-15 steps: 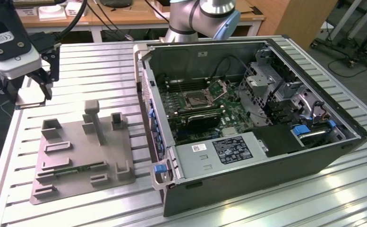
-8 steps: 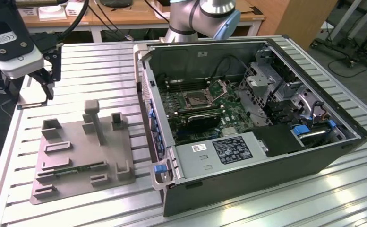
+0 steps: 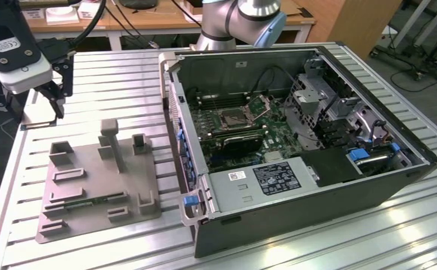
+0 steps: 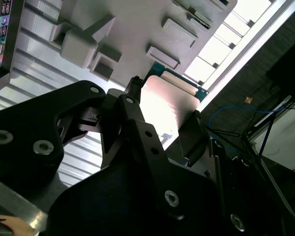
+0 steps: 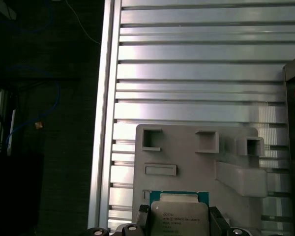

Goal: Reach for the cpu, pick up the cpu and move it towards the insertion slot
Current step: 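Pick up the cpu and move it towards the insertion slot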

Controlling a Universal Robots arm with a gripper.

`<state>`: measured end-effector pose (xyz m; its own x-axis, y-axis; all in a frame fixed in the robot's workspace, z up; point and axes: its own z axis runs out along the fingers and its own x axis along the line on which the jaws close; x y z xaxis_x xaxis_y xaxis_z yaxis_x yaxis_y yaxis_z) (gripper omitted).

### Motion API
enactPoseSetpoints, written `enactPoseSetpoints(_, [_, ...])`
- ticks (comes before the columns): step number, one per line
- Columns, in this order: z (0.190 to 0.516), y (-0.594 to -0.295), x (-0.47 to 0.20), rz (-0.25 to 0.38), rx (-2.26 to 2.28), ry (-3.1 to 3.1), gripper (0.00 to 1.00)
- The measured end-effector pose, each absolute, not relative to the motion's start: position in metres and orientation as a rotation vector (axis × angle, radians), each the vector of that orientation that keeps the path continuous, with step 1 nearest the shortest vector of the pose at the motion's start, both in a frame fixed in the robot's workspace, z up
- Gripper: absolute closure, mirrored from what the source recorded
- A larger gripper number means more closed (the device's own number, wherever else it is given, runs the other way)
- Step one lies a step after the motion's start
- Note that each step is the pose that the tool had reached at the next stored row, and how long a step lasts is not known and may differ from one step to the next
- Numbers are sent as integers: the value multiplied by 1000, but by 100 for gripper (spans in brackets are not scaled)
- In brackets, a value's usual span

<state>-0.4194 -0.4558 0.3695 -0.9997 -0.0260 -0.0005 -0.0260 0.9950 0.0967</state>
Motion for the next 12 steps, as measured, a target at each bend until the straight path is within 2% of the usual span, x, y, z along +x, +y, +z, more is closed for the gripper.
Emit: enactPoseSetpoints(12, [374, -456, -418, -152, 41, -3137, 45])
